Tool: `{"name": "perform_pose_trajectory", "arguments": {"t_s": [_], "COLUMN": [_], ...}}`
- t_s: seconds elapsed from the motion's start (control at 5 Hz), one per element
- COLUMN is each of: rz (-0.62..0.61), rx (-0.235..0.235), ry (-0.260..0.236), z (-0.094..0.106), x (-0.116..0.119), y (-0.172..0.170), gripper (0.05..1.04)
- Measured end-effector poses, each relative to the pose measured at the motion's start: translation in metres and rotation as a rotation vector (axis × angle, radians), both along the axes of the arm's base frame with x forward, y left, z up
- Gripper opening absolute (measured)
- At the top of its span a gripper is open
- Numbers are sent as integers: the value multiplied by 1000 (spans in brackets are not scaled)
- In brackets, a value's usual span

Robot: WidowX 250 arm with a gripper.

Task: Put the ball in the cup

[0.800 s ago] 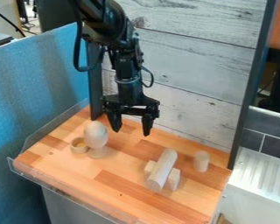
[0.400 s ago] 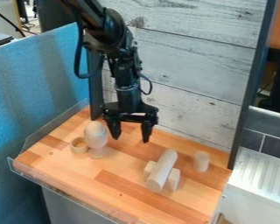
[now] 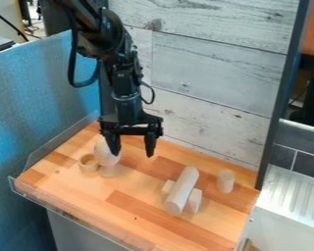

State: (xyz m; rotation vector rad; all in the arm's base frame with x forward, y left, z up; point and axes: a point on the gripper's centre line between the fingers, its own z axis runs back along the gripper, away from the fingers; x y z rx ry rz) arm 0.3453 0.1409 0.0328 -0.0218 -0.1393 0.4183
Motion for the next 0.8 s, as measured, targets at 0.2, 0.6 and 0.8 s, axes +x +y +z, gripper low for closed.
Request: {"name": "perform_pose_trajectory", "arguments": {"t_s": [0.2, 0.6, 0.8], "rz": [79, 197, 233], "rx": [14, 111, 130], "ry": [-10, 25, 36], "z": [1, -10, -18], "x": [-2, -7, -3], "y": [16, 35, 41], "gripper": [1001, 1001, 1000]}}
